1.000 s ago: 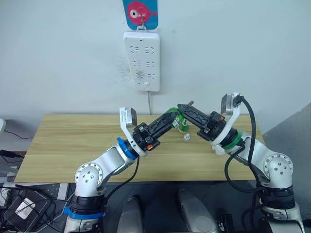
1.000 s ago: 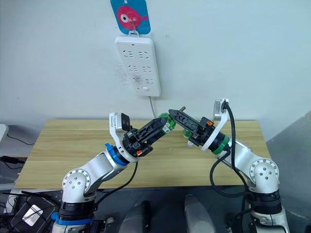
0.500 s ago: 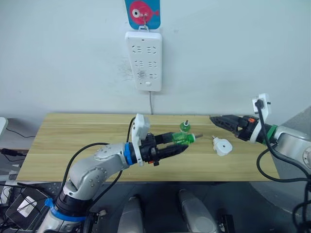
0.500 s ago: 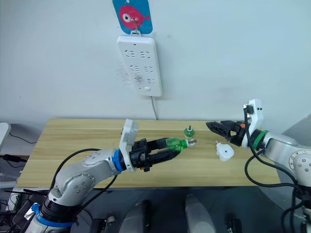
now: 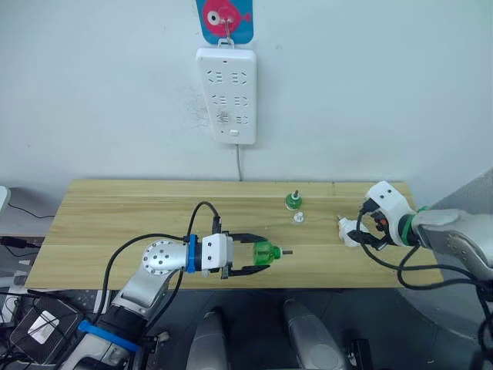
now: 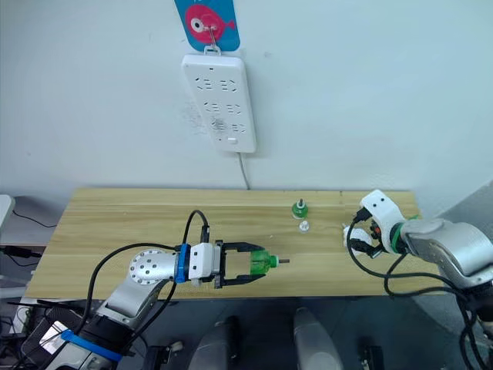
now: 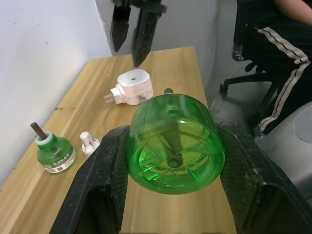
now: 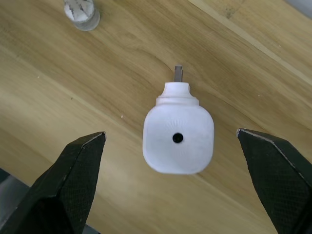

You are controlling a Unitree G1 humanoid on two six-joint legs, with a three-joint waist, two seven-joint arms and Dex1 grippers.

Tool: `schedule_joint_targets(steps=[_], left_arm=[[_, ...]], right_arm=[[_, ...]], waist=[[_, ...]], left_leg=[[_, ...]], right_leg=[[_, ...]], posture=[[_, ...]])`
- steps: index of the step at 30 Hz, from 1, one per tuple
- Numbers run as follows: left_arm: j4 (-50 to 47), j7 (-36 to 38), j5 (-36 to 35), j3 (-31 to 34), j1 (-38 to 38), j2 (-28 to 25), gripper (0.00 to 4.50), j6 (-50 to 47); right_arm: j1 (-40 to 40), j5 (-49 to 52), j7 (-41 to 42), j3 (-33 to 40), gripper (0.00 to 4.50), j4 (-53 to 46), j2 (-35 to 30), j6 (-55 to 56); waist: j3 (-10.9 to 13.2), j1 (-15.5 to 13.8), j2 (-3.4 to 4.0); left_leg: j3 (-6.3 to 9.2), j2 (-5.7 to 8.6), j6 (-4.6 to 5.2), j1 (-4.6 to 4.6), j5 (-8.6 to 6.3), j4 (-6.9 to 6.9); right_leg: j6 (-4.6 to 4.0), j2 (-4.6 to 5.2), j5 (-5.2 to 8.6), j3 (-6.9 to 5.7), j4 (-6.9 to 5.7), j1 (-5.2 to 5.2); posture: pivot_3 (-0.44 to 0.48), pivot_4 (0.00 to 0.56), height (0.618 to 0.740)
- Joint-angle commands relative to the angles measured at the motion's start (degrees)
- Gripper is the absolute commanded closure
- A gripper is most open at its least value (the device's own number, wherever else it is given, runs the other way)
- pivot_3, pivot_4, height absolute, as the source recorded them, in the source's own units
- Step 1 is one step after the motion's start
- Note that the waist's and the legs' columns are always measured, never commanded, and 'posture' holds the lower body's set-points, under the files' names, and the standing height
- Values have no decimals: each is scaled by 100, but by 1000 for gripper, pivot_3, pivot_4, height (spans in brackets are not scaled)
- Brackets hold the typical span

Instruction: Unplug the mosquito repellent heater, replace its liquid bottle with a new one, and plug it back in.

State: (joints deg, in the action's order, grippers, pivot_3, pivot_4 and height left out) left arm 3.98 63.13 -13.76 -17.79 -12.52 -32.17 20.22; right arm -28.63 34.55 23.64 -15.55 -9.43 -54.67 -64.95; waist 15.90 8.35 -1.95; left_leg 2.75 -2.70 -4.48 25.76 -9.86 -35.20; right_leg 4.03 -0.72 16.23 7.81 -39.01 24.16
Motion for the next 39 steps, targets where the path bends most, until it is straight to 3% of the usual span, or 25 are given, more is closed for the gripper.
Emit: schedule_joint_targets(steps=[1, 7, 25, 28, 31, 37, 39], left_arm=[[-278, -12, 29, 21, 124, 61, 2221, -4], [-450, -88, 93, 50, 223, 106, 2221, -174], [-674, -185, 104, 75, 273, 140, 2221, -404], [-683, -177, 105, 73, 270, 137, 2221, -418], [-678, -171, 103, 74, 265, 145, 2221, -435], [-638, -45, -33, 150, 204, 53, 2221, -684], [-713, -57, -316, 280, 151, 9, 2221, -1252]], right_arm=[[-190, -343, 282, -152, 0, 344, 111, -214], [-573, -1130, 760, -585, 0, 1128, 371, 103], [-973, -2317, 1746, -664, 0, 2650, 1108, 674], [-972, -2445, 1848, -656, 613, 2748, 1197, 737], [-957, -2544, 1871, -567, 1543, 2786, 1292, 761], [-645, -2393, 2070, -174, 1543, 2185, 1044, 631], [-469, -2192, 2190, 167, 1543, 1735, 864, 509]], waist=[[1, -3, 1], [2, -17, 2], [3, -19, 4], [4, -19, 4], [3, -13, 4], [3, -14, 5], [4, -15, 7]], left_leg=[[2, 0, 0, 0, 0, 0], [6, 1, 1, 0, 0, -1], [30, 0, 1, 0, 0, -1], [32, 0, 1, 0, 0, -1], [34, -1, 1, -2, 0, -1], [37, 0, 0, -1, 0, -1], [41, 0, 0, 0, 0, -1]], right_leg=[[-1, 0, 0, -2, 0, -1], [-3, 1, -2, -6, 0, -4], [-20, 0, -13, -36, -6, -10], [-22, 0, -14, -39, -6, -10], [-22, 0, -14, -41, -8, -12], [-22, 0, -14, -44, -8, -13], [-22, 0, -14, -49, -9, -13]], posture=[[-218, 276, 736], [-195, 276, 736], [-181, 275, 736], [-181, 275, 736], [-187, 272, 736], [-207, 256, 736], [-214, 251, 736]])
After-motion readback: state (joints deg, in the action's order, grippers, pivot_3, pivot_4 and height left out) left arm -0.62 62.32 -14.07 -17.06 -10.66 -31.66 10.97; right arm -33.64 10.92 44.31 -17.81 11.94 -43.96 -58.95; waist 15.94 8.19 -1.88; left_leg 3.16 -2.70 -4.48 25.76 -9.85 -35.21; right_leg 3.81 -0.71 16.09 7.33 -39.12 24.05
